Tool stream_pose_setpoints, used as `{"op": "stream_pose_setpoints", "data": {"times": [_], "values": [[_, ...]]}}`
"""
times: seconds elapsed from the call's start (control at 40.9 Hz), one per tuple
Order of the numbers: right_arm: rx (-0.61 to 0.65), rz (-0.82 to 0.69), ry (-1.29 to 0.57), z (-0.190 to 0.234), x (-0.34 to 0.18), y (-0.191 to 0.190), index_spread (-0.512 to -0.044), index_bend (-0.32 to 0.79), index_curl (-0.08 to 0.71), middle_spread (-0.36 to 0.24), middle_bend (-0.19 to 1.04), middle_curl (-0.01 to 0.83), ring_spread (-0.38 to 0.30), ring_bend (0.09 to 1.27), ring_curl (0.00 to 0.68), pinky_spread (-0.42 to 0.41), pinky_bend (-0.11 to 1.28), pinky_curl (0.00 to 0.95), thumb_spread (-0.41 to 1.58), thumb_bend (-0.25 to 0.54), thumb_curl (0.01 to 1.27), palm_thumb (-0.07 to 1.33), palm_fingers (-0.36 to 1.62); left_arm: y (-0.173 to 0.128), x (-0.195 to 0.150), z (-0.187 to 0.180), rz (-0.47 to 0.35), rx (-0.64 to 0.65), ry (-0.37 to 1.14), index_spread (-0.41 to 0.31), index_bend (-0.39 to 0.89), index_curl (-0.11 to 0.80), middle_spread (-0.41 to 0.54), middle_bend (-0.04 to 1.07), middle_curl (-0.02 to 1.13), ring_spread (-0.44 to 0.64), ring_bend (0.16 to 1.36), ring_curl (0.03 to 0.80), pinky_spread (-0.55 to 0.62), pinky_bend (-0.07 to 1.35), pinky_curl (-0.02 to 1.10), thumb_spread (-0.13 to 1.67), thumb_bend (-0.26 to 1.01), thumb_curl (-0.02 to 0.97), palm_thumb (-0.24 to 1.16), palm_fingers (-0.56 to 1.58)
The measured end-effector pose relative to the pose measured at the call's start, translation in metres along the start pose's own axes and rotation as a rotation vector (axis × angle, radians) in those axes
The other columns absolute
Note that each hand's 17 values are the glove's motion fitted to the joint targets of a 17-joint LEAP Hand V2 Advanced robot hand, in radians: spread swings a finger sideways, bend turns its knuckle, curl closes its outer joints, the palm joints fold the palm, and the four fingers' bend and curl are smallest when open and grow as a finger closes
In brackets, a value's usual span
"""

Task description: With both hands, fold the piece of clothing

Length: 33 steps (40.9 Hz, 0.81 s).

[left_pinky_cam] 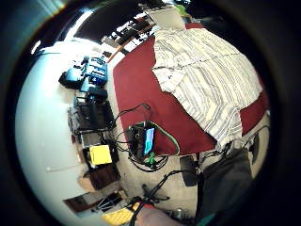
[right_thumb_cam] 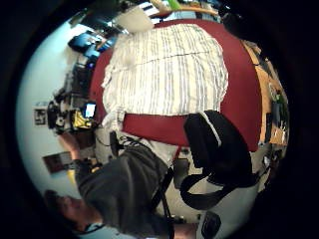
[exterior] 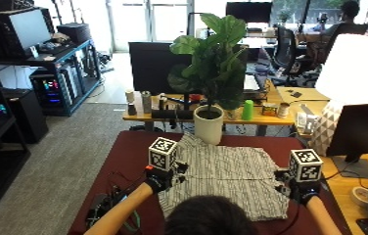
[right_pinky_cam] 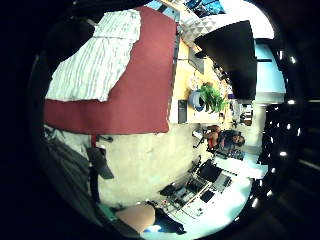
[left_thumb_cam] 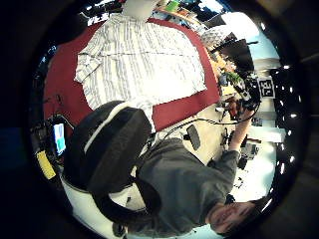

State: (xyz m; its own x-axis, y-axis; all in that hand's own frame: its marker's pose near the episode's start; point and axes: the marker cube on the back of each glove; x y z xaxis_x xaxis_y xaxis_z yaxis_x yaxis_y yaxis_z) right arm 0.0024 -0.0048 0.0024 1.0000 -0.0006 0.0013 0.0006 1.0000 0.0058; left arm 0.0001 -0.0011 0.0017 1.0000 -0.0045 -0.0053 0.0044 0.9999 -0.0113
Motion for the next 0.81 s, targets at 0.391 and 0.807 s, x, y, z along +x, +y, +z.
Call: {"op": "stream_pose_setpoints", "data": {"times": [0.391,0.807], "values": [[-0.019,0.003,-0.038,0.003,0.000,-0.016,-0.309,0.15,0.206,-0.054,0.20,0.206,-0.007,0.40,0.219,0.154,0.39,0.233,1.04,0.271,0.15,0.52,0.52,-0.003,0.000,0.015,-0.007,-0.063,0.025,-0.072,0.39,0.266,0.103,0.14,0.14,0.21,0.46,0.200,0.35,0.22,0.18,0.96,-0.01,0.091,0.08,0.35],[-0.183,-0.063,-0.050,0.067,-0.021,-0.019,-0.321,0.12,0.232,-0.058,0.19,0.285,-0.003,0.41,0.276,0.172,0.42,0.297,1.19,0.183,0.19,0.56,0.46,0.005,0.042,0.162,0.097,-0.364,0.073,0.026,0.11,0.263,0.178,0.15,0.19,0.28,0.58,0.268,0.40,0.36,0.28,0.97,-0.03,0.163,0.03,0.18]]}}
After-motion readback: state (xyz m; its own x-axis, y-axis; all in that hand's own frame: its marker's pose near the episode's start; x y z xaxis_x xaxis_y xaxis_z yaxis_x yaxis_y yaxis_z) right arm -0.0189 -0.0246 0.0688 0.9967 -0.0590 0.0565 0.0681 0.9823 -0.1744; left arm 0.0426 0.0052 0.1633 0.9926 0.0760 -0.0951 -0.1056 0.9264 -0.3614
